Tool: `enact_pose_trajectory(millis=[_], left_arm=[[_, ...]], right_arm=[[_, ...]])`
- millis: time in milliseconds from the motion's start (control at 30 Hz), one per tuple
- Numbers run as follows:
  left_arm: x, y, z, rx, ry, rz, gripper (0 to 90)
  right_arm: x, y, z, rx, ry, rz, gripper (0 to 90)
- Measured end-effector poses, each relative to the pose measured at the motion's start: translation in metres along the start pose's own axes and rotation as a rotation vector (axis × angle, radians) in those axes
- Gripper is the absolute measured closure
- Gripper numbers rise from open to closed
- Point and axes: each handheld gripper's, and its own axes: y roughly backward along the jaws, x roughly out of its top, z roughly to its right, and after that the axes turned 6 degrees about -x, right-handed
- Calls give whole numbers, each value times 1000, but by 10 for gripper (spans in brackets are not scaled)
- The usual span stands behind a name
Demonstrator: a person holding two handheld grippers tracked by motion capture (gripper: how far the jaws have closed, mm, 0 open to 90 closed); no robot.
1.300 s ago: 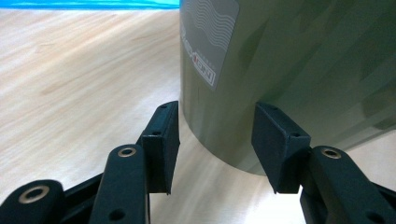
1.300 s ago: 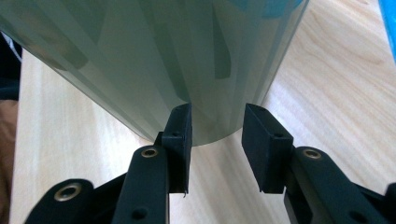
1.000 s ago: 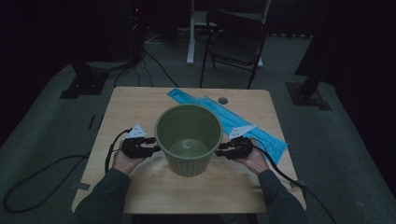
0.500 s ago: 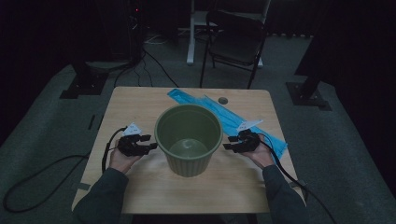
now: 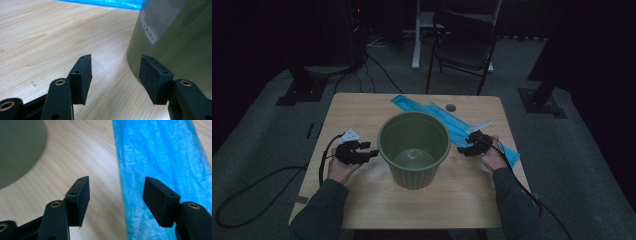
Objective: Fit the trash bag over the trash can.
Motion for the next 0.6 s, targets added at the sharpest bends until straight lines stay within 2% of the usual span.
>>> enact_pose_trajectory(millis=[100,233,367,500,600], left_arm=[[0,-1,-1,-12,8,-3,443],[0,-2,-1,-33,7,-3,447],[0,-3,-3,-41,27,-2,443],[1,-2,-3,-46,28,-1,454],[2,-2,-3,-48,26,-2,458]], right_arm=[[5,-4,5,-15,-10,-6,375],[8,-15,16,-7,-55,-31,378],[9,-27,21,-6,-89,-52,378],[7,-35,22,-9,-91,-82,372],[7,-36,23,-8,-99,-78,389]])
